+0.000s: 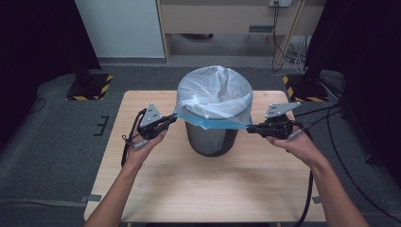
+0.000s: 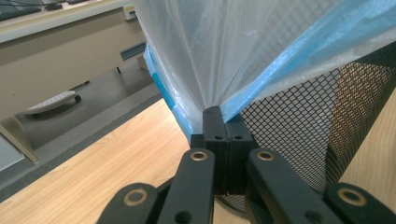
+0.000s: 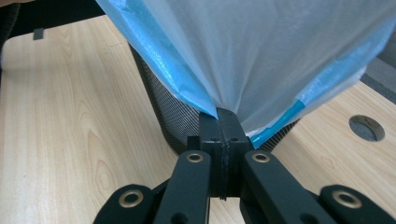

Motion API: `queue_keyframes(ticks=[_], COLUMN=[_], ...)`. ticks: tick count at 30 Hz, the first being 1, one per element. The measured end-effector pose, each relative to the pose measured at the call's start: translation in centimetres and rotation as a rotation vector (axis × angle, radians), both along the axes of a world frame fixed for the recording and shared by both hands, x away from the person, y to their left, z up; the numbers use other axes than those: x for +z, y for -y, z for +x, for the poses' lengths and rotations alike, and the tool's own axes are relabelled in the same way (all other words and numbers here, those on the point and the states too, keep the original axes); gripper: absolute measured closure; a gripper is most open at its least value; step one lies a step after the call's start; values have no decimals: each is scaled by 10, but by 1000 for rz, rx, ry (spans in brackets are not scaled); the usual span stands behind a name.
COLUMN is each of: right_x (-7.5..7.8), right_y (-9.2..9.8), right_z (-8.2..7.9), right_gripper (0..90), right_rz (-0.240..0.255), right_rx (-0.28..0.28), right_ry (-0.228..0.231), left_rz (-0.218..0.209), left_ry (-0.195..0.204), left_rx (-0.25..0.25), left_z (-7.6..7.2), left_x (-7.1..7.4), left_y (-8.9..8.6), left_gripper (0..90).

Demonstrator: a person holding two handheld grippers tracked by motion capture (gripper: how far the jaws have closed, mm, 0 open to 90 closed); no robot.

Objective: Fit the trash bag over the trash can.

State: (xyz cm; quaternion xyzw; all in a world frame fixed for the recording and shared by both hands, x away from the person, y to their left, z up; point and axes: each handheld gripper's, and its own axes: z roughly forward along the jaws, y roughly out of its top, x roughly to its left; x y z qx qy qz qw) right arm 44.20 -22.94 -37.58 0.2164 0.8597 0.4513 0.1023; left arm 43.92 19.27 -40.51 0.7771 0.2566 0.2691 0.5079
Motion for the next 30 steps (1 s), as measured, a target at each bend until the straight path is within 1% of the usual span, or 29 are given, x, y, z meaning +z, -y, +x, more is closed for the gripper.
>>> queue_keyframes(ticks=[5, 10, 12, 14, 15, 16, 17, 18, 22, 23, 24, 25, 26, 27, 28, 29, 30], right_x=[-4, -6, -8, -8, -9, -9, -10, -10, -11, -12, -13, -14, -14, -15, -16, -18, -18], right_y=[4, 5, 4, 4, 4, 4, 5, 5, 6, 6, 6, 7, 7, 7, 7, 8, 8], right_z=[1, 2, 3, 3, 4, 4, 4, 4, 5, 5, 5, 5, 5, 5, 6, 6, 6], right_gripper=[900, 900, 900, 900, 900, 900, 900, 900, 900, 900, 900, 900, 900, 900, 900, 900, 900], right_rz=[2, 7, -6, -8, -16, -16, -14, -14, -23, -26, -26, -29, -29, -30, -27, -26, -26], right_rx=[-14, -26, -27, -29, -32, -32, -33, -33, -39, -39, -44, -46, -46, -47, -47, -52, -52], right_ry=[-4, -10, -11, -14, -13, -13, -15, -15, -18, -17, -22, -26, -26, -27, -30, -33, -33], left_rz=[2, 0, 6, 2, 11, 11, 11, 7, 8, 9, 11, 12, 12, 12, 7, 5, 6], left_ry=[-12, -19, -22, -24, -42, -42, -30, -31, -46, -65, -50, -72, -72, -60, -64, -78, -79], left_rx=[6, 7, 9, 12, 25, 25, 14, 18, 28, 42, 28, 43, 43, 30, 31, 45, 45], left_z=[2, 3, 4, 5, 4, 4, 6, 7, 9, 8, 10, 10, 10, 12, 12, 11, 11], left_x=[-6, -8, -9, -9, -10, -10, -10, -11, -13, -14, -14, -15, -15, -16, -16, -17, -17], left_y=[0, 2, 3, 3, 3, 3, 4, 4, 4, 4, 5, 5, 5, 6, 6, 7, 7], left_gripper=[900, 899, 900, 900, 900, 900, 900, 900, 899, 899, 900, 900, 900, 900, 899, 899, 899])
